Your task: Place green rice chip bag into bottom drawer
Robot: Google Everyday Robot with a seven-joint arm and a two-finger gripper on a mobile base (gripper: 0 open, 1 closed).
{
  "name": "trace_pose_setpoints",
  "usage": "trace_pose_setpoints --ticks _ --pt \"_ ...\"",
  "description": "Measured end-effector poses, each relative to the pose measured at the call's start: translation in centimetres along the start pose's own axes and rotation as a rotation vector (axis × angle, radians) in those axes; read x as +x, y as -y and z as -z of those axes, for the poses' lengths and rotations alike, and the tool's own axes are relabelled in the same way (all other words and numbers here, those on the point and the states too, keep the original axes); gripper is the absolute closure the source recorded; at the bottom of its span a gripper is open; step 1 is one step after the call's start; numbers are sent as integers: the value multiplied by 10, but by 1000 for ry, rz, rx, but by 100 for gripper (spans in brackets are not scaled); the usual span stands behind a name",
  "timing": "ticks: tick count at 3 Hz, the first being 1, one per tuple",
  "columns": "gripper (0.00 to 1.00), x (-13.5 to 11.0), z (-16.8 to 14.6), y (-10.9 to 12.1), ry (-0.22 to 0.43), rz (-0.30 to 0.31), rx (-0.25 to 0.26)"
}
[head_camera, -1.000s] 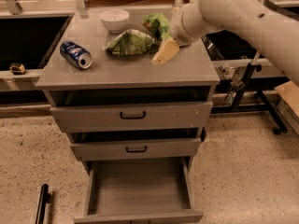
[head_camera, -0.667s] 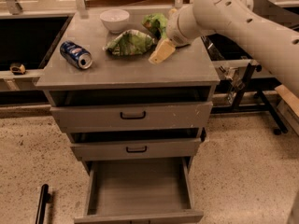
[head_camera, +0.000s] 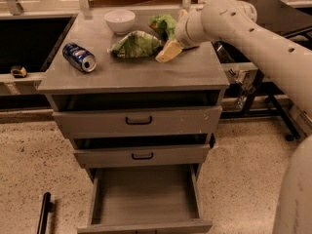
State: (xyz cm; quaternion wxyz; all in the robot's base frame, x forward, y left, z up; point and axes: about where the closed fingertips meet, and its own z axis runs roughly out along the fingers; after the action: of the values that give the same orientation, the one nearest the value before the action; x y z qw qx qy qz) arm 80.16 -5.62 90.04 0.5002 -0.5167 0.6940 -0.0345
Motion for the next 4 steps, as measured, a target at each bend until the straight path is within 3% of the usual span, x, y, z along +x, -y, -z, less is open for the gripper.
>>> trace_pose_setpoints --ticks 1,2,3,4 --pt "0 15 -10 10 58 -31 3" --pt "0 11 -13 10 70 26 2" --pt "0 11 -13 9 69 26 2" --pt "0 26 -21 18 15 40 33"
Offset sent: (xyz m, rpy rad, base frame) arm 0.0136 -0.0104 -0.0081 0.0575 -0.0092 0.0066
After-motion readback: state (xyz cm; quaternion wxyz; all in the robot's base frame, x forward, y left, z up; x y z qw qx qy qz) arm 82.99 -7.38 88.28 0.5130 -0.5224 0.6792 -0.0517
